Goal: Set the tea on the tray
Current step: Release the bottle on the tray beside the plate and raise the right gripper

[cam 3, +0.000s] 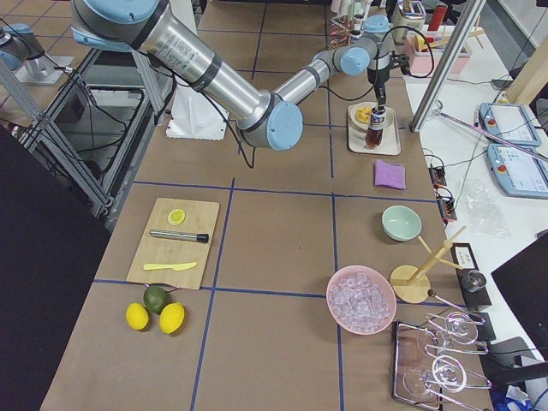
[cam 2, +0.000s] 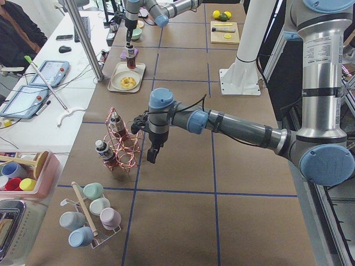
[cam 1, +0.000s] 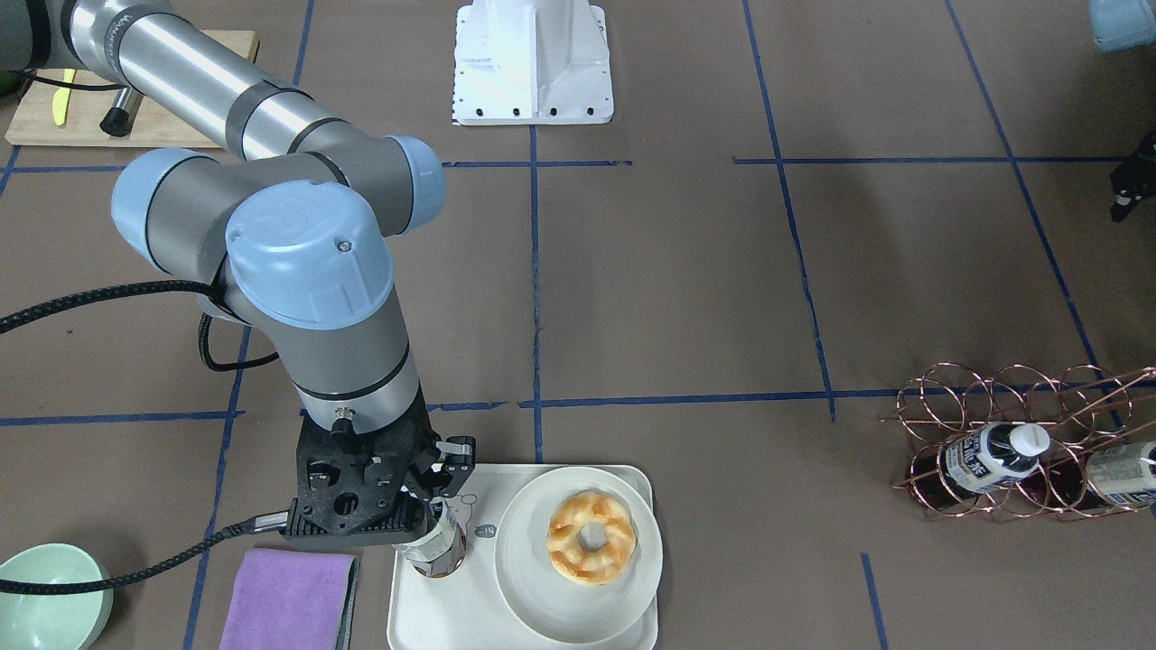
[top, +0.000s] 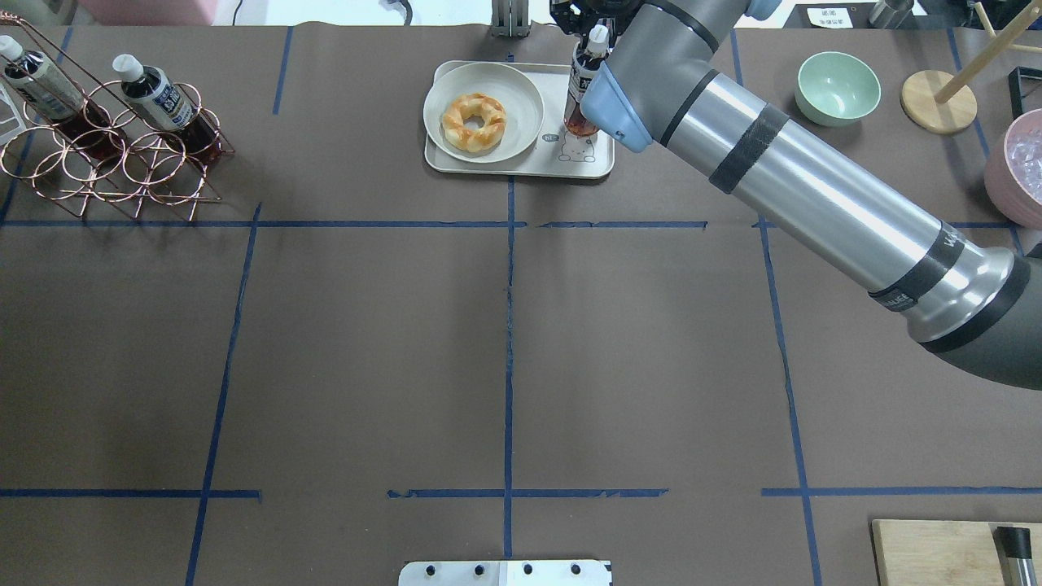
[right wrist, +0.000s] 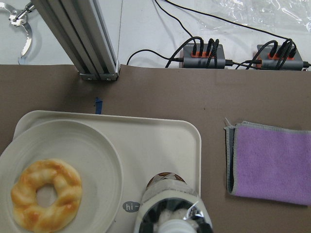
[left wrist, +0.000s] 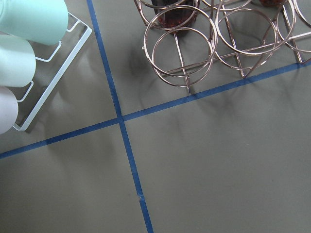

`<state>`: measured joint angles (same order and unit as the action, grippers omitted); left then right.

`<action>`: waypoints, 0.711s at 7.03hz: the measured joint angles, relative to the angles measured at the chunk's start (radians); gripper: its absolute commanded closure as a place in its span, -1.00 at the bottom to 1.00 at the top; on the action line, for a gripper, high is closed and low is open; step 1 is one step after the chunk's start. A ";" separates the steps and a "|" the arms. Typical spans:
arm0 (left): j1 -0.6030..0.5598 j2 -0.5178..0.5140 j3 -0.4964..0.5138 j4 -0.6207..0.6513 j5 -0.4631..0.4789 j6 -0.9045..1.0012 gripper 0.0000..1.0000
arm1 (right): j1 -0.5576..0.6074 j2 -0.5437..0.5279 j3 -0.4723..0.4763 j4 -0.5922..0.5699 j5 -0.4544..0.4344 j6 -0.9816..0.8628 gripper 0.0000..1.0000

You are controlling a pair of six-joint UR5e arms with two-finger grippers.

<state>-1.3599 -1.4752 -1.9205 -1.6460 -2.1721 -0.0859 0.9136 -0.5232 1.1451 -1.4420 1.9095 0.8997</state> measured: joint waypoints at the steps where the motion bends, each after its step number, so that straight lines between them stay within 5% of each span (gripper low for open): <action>1: 0.000 0.000 0.000 0.000 0.000 0.000 -1.00 | 0.000 -0.002 -0.001 0.003 -0.001 0.002 -0.33; 3: 0.000 -0.001 0.000 0.000 0.000 -0.001 -1.00 | -0.001 -0.004 -0.015 0.028 -0.002 0.006 -0.91; 5: 0.000 -0.001 0.000 0.000 0.001 -0.002 -1.00 | -0.001 -0.004 -0.021 0.036 -0.001 0.007 -0.99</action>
<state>-1.3596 -1.4757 -1.9203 -1.6459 -2.1715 -0.0874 0.9130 -0.5269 1.1242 -1.4061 1.9081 0.9064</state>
